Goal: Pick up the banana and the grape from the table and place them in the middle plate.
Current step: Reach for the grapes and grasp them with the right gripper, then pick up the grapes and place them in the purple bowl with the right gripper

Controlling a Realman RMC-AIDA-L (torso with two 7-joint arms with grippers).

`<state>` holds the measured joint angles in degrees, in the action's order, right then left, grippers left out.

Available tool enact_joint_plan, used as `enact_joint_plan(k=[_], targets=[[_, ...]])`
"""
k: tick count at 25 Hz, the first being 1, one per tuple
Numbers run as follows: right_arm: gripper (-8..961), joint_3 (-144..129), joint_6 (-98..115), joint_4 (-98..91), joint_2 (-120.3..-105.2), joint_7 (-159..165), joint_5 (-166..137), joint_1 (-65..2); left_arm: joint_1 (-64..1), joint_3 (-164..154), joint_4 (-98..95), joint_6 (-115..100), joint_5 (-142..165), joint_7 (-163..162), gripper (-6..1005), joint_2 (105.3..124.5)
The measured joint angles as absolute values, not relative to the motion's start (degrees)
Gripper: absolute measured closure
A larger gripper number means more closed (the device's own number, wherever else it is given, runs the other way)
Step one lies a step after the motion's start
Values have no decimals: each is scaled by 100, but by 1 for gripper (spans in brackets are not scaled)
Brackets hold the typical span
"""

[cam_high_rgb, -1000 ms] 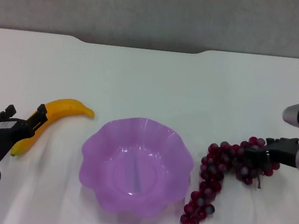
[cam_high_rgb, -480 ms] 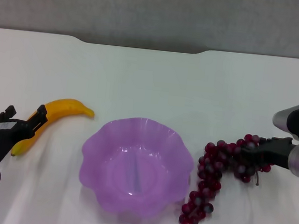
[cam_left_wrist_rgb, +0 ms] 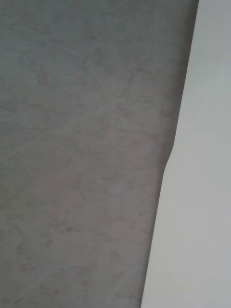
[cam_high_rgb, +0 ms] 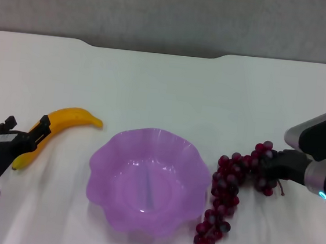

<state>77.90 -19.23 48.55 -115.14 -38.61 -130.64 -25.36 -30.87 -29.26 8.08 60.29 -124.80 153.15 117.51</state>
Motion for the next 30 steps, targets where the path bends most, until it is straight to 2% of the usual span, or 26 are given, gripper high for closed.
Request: enact_joint_plan(k=[5,30], targets=[[779,7716,-1859,4860,-11513,-3863,-13083,-2523,-3085,-2926,809,6029,-12480,15312,123,11746],[791,7487,-1253,5799,-11501,-3919,-13140,-1707,-3025,-2926,779,6031,-12500,15288,123,11742]])
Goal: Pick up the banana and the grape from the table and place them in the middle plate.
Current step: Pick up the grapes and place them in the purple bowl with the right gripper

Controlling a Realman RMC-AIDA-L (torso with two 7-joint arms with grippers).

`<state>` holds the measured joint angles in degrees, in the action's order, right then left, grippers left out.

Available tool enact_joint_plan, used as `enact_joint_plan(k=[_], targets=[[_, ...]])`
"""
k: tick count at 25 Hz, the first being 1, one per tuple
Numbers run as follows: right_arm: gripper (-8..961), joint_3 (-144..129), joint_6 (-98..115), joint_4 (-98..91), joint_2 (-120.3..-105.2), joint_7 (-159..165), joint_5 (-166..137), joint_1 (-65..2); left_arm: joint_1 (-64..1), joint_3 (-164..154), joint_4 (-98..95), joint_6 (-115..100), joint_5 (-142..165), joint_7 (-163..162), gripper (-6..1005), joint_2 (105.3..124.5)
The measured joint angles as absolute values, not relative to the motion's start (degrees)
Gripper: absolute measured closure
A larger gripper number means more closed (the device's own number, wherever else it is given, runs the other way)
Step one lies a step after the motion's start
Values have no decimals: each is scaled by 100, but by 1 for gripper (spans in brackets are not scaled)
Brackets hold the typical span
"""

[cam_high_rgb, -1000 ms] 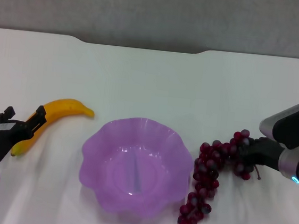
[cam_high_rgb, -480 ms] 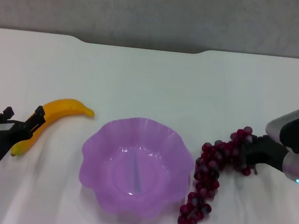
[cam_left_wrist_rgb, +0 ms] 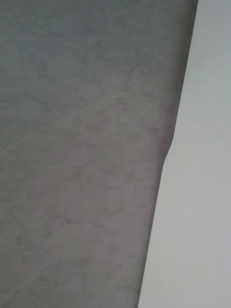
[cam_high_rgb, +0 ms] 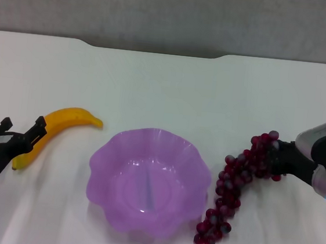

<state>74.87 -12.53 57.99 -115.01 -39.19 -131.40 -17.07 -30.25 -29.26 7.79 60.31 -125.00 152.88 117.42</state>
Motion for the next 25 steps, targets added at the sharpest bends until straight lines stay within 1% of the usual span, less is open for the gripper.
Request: enact_joint_plan(k=[11,25], targets=[[793,7264,-708,6591,-11496,-4196,-13140,-1148,-3026,-2926,772,6034,-12530,15284,122,11742],[794,7061,-640,7735,-11479,-4682,-13140,-902,-3012,-2926,773,6029,-12533,15291,122,11736]])
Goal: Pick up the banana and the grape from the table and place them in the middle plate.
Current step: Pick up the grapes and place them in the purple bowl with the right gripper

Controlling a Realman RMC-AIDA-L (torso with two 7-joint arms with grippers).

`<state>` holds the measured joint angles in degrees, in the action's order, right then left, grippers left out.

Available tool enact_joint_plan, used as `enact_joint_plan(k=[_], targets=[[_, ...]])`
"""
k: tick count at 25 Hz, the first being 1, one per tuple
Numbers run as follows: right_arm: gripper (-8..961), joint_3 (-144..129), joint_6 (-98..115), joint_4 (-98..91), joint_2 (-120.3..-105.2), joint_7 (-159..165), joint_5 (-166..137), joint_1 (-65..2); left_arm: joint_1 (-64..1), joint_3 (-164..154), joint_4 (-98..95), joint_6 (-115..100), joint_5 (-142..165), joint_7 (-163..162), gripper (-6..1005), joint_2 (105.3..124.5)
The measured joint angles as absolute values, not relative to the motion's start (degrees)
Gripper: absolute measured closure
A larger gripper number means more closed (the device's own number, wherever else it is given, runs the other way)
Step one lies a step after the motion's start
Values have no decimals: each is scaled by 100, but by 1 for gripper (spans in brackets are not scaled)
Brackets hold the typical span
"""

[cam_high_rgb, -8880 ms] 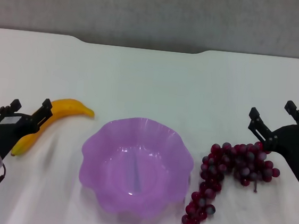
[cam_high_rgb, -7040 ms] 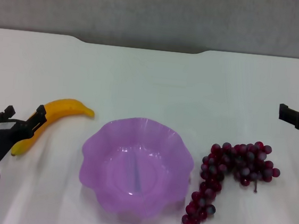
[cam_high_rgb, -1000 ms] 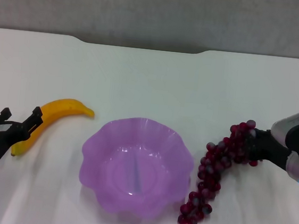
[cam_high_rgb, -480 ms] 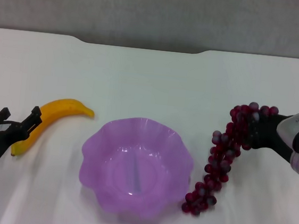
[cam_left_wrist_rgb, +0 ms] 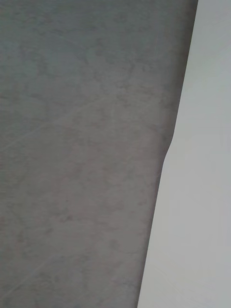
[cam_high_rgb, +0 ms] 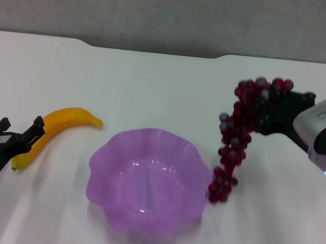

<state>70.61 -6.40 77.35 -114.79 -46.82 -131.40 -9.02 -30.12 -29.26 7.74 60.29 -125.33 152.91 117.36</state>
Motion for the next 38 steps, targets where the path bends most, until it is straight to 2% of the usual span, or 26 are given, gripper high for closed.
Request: enact_joint_plan(k=[14,28,38], targets=[[798,6857,-686,8909,-11478,-5166,-13140,-792,-3008,-2926,773,6029,-12533,15291,122,11733],[798,6240,-603,8899,-11497,-5252,-13137,-1519,-3132,-2926,764,6021,-12494,15284,121,11734],[800,5674,-140,8240,-11509,-5179,-13049,-1685,-3146,-2926,764,6020,-12514,15284,121,11742]])
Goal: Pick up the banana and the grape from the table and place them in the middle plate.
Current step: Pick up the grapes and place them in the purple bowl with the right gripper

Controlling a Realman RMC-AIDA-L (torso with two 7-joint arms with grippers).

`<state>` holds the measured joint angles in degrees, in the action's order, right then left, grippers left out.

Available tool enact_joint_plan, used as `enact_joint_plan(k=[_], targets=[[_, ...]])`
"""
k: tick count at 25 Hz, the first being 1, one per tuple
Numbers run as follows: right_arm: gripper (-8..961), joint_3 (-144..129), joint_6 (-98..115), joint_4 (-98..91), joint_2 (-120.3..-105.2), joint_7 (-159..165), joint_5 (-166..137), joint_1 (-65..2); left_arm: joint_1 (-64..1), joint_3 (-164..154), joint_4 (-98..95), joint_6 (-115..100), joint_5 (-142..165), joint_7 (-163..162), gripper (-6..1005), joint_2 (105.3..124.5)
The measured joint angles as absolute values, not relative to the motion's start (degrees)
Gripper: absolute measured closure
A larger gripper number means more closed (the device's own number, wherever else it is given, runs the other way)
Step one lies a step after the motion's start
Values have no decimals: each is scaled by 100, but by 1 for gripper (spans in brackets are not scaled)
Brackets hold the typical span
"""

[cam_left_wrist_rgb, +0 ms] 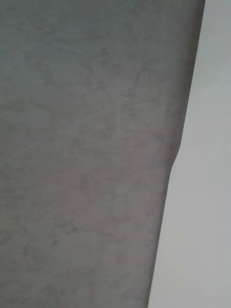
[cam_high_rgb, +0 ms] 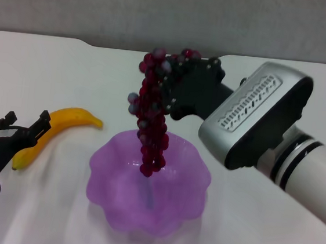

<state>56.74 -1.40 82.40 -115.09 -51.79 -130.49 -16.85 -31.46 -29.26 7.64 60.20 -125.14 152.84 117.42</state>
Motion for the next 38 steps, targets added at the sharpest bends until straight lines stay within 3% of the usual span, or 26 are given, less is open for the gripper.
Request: enact_joint_plan(k=[19,34,36,38], targets=[[797,4469,1561,6784,-11519,-4977,-12356,-1766,-3112,-2909,765,5998,-12541,15285,121,11742],[794,3998,1986,5850,-11524,-4189,-12361,-2251,-3141,-2908,765,5868,-12542,15284,120,11742],[614,3898,2005,5714,-11531,-4142,-12358,-2371,-3146,-2905,765,5868,-12542,15284,120,11742],[571,3796,2081,5602,-11538,-4127,-12360,-2455,-3155,-2903,765,5871,-12542,15284,120,11742]])
